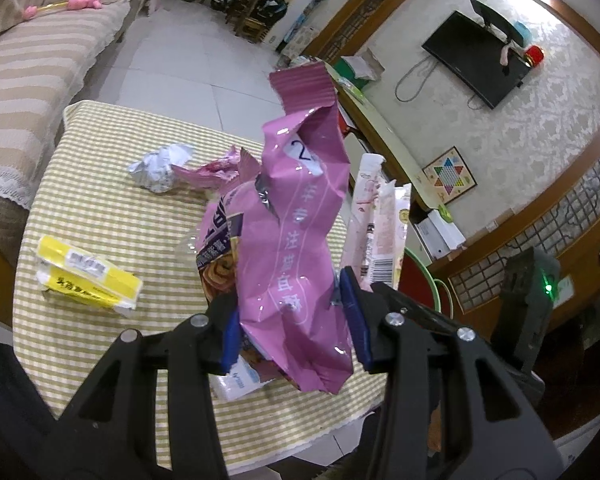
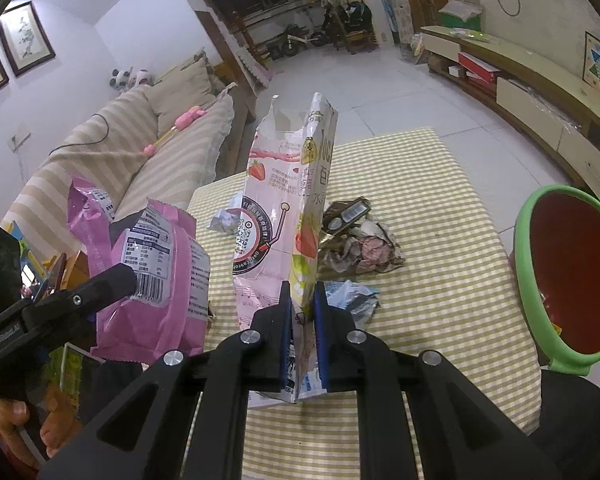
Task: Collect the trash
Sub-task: 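Carry both pink bags from the table over the green-rimmed bucket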
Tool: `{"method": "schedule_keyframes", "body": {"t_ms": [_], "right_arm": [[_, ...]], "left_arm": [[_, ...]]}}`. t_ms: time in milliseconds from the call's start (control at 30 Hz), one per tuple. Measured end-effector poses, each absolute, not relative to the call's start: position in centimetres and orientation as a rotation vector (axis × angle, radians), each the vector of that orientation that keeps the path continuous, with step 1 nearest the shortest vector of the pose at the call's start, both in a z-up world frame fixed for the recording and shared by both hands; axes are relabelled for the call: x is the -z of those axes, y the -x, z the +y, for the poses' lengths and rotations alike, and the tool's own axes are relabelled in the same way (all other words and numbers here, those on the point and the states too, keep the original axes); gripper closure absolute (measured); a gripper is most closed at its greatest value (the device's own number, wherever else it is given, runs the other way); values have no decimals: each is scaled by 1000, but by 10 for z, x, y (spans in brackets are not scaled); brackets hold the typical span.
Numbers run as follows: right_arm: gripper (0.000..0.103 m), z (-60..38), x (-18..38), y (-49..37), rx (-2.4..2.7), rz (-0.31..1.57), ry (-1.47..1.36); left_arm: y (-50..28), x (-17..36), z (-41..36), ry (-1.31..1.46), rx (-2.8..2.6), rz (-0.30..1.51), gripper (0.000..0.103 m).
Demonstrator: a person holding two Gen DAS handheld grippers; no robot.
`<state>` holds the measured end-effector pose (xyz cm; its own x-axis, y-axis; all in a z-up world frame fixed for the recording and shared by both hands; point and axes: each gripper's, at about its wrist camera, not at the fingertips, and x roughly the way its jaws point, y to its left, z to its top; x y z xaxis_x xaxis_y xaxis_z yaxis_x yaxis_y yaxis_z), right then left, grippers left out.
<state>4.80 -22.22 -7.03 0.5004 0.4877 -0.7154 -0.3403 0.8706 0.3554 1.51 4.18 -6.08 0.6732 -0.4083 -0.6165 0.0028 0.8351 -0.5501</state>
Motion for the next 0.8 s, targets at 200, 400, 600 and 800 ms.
{"method": "schedule_keyframes", "body": {"t_ms": [200,400,600,800], "right_arm": [[93,-243,71,-49,-466,912,-206],[93,-267,72,-48,-414,910,-237],[93,-288,76,-48,-368,913,-263],[93,-296,78,-47,-347,915,-279]], "left_arm": [[-26,57,22,510,290,818,61],[-35,52,1,490,334,821,61],[-41,50,-12,478,356,825,61],[-44,55,-17,470,367,845,61]]}}
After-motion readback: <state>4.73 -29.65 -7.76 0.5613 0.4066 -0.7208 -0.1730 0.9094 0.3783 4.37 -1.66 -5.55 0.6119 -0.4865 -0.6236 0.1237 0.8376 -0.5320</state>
